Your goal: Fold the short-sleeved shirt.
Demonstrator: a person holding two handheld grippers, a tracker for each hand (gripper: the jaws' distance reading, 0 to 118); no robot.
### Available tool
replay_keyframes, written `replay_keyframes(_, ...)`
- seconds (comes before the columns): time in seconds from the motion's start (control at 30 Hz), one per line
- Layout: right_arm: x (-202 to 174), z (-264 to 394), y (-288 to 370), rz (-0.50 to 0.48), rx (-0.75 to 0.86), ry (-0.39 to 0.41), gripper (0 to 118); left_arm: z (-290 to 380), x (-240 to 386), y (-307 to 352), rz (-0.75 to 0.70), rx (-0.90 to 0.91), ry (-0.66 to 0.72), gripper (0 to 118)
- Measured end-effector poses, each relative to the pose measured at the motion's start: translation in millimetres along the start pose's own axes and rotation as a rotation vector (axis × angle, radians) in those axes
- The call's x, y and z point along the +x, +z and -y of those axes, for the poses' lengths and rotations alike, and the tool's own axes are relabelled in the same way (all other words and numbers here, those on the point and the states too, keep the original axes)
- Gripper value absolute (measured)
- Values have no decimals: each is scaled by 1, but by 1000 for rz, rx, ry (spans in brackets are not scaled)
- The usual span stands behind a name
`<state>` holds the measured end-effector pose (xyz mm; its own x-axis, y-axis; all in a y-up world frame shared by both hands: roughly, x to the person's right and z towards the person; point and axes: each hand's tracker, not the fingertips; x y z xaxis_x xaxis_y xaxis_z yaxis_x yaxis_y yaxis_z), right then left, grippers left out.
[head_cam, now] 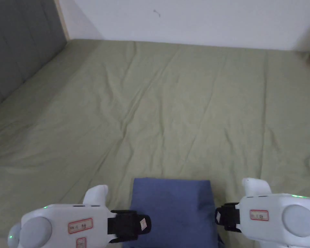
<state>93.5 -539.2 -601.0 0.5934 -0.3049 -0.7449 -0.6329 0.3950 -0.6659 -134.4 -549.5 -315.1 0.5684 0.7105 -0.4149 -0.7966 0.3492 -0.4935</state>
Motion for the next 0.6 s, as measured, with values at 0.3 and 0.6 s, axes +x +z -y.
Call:
replay_keyframes(0.3, 7, -8, -43, 33, -98, -36, 13, -20, -72, -35, 124, -27, 173, 113)
replay_keyframes(0.6, 11, -6, -44, 50, -105, -70, 13, -37, -64, -129, 204, -111, 213, 33)
